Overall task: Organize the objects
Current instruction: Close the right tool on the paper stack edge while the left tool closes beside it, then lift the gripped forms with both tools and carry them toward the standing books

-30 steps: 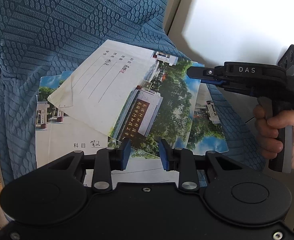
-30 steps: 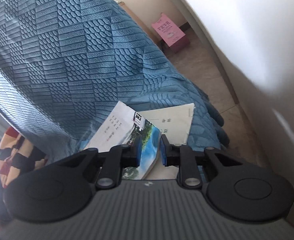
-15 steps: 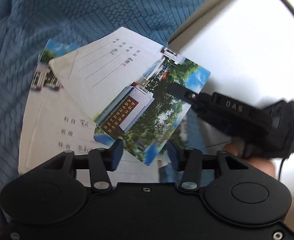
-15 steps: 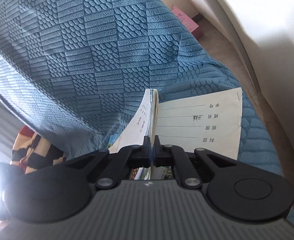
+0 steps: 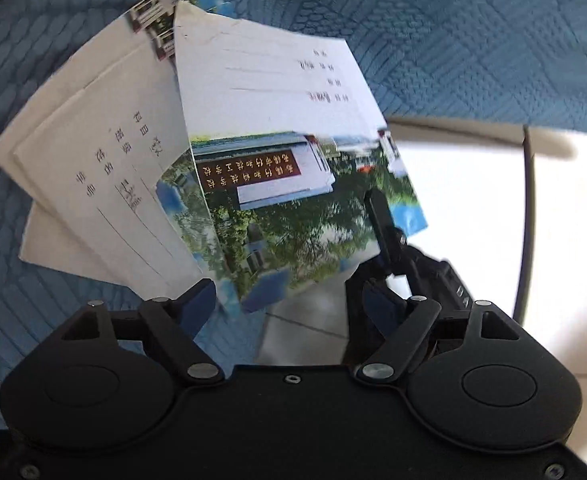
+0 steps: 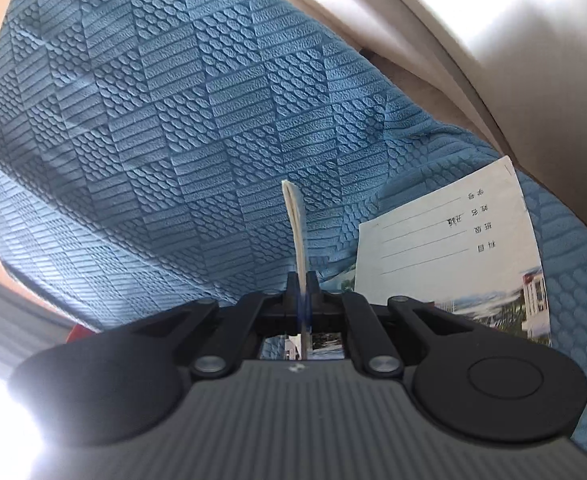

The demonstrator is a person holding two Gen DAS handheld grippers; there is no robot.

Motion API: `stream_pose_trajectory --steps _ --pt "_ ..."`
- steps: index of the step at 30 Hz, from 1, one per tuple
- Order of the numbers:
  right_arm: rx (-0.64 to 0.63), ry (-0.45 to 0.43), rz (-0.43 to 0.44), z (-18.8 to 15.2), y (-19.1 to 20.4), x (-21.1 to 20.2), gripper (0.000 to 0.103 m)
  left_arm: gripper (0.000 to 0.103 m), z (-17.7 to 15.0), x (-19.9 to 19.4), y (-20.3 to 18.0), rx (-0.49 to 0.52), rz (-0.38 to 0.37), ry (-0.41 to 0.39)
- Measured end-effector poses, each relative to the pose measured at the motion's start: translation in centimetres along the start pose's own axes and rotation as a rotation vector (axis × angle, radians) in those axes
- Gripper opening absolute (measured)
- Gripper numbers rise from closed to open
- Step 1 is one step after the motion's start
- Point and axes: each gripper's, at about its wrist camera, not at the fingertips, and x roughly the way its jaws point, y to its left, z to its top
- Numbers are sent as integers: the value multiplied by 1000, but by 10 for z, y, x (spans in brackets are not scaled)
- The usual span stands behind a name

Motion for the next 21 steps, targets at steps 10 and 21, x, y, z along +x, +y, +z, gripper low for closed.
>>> stream_pose_trajectory --steps 10,21 --pt "64 -52 -48 -16 3 -21 5 57 5 -2 7 -88 -64 -34" --pt "-140 -117 -134 -31 30 -50 5 12 -6 -36 -16 32 -51 -56"
